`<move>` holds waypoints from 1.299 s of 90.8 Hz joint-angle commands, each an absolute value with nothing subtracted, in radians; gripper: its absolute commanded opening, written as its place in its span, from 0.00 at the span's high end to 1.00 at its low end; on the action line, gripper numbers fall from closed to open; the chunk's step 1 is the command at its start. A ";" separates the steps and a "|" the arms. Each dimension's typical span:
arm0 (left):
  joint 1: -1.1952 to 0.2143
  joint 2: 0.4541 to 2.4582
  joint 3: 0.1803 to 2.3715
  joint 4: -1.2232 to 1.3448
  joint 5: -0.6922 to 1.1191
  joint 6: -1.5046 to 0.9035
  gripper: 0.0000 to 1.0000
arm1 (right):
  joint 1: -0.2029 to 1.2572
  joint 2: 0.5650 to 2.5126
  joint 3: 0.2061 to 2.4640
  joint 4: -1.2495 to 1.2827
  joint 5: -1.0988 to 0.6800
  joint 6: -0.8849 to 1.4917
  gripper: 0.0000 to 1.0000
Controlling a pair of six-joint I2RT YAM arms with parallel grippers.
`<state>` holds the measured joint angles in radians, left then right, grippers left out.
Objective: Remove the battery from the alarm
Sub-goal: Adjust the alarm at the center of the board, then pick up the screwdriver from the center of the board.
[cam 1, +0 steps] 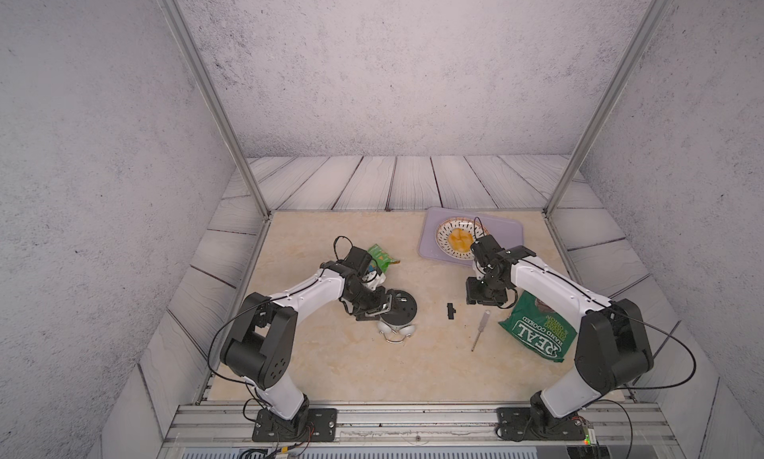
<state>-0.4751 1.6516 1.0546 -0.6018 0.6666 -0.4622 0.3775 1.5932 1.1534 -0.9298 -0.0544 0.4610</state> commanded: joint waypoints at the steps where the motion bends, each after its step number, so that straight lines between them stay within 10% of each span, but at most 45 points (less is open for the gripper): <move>1: -0.477 1.601 1.035 -0.643 0.644 -0.436 0.12 | 0.353 1.584 1.120 -0.962 -0.022 0.506 0.47; 65: -0.563 1.397 1.094 -0.695 0.403 -0.367 0.09 | 0.291 1.841 1.099 -0.799 -0.070 0.617 0.76; 118: -0.796 1.448 1.286 -0.459 0.224 -0.198 0.19 | 0.334 1.342 1.317 -0.748 -0.165 0.777 0.93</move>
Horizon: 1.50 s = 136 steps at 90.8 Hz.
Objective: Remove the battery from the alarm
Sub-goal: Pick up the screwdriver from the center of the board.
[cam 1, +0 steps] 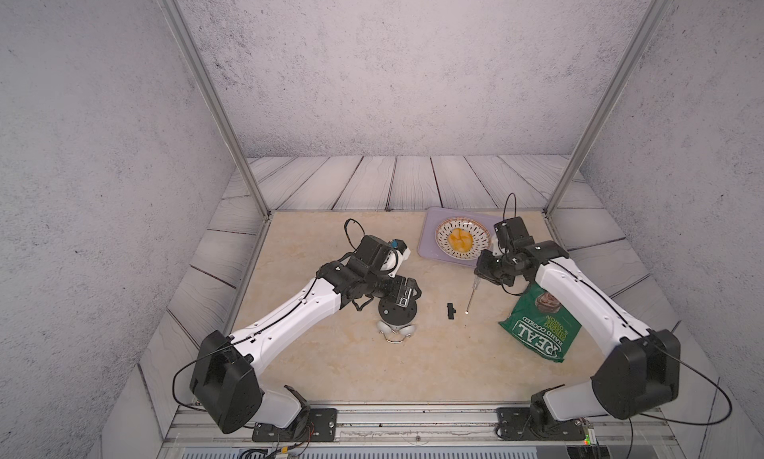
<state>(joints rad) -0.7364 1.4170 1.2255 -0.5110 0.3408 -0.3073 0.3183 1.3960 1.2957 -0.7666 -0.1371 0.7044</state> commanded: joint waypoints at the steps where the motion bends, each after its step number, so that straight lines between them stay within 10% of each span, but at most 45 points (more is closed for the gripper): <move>1: -0.801 1.452 1.293 -0.457 0.213 -0.192 0.19 | 0.336 1.336 1.320 -0.744 -0.166 0.784 0.93; 76: -1.005 1.603 1.340 -0.198 -0.022 0.027 0.39 | 0.446 1.254 1.349 -0.658 -0.143 0.963 0.95; 105: -1.006 1.611 1.316 -0.189 -0.089 0.033 1.00 | 0.450 1.226 1.331 -0.656 -0.159 0.985 0.95; 113: -0.999 1.589 1.307 -0.214 -0.122 0.047 1.00 | 0.450 1.212 1.311 -0.650 -0.160 0.988 0.94; 136: -0.827 1.385 1.185 -0.210 0.213 0.099 1.00 | 0.382 1.145 1.290 -0.593 -0.333 0.680 0.48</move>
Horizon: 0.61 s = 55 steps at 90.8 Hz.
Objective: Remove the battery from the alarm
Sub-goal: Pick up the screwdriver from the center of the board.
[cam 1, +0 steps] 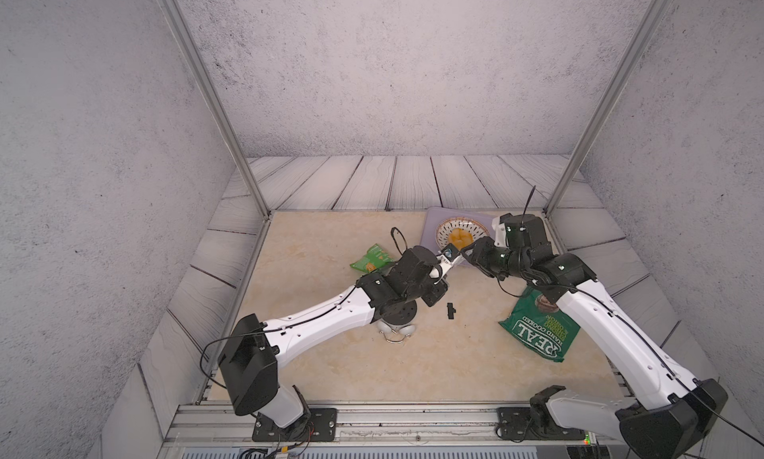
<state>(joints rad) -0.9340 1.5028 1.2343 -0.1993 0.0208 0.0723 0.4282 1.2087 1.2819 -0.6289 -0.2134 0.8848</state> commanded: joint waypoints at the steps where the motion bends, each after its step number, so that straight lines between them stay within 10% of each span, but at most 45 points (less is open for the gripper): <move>1: -0.813 1.377 1.180 -0.207 0.241 0.093 1.00 | 0.377 1.142 1.289 -0.587 -0.348 0.666 0.46; 23: -0.640 1.331 1.178 -0.196 0.687 0.012 1.00 | 0.316 1.203 1.234 -0.285 -0.867 0.642 0.25; 55: -0.631 1.393 1.259 -0.236 0.876 -0.009 1.00 | 0.379 1.304 1.275 -0.187 -0.874 0.678 0.27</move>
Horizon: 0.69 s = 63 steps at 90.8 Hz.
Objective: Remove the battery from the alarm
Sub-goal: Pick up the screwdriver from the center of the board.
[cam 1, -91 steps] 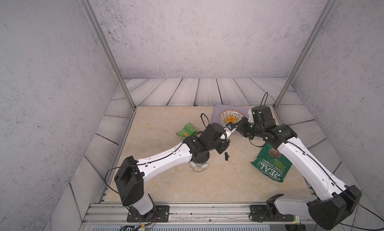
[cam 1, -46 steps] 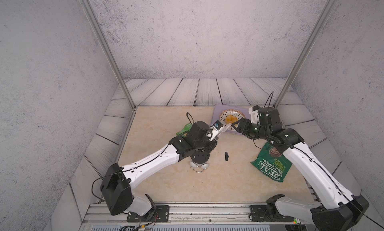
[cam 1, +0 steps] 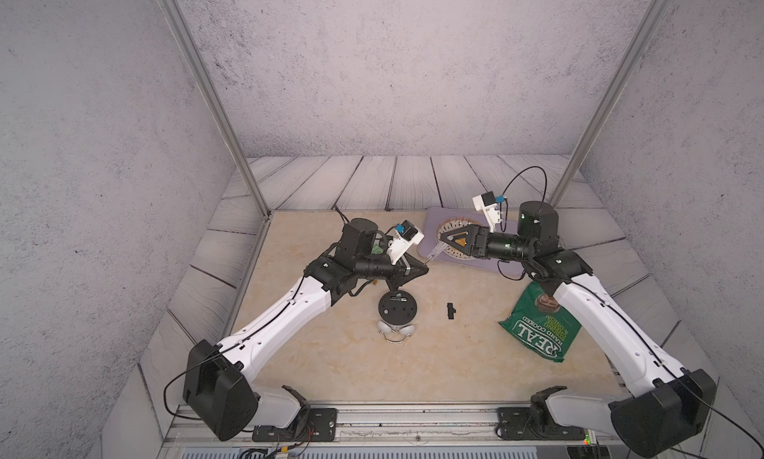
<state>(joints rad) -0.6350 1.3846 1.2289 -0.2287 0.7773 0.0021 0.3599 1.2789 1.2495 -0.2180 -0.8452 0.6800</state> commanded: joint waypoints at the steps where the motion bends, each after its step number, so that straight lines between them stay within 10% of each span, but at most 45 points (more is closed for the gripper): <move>1: -0.631 1.392 1.259 -0.236 0.877 -0.010 1.00 | 0.380 1.306 1.274 -0.187 -0.870 0.680 0.28; 28: -0.630 1.403 1.258 -0.237 0.861 -0.025 1.00 | 0.423 1.320 1.269 -0.216 -0.775 0.706 0.61; 42: -0.630 1.401 1.255 -0.253 0.788 -0.047 1.00 | 0.432 1.303 1.251 -0.257 -0.740 0.676 0.98; 63: -0.596 1.340 1.163 -0.376 0.516 -0.082 0.32 | 0.433 1.214 1.218 -0.420 -0.393 0.536 1.00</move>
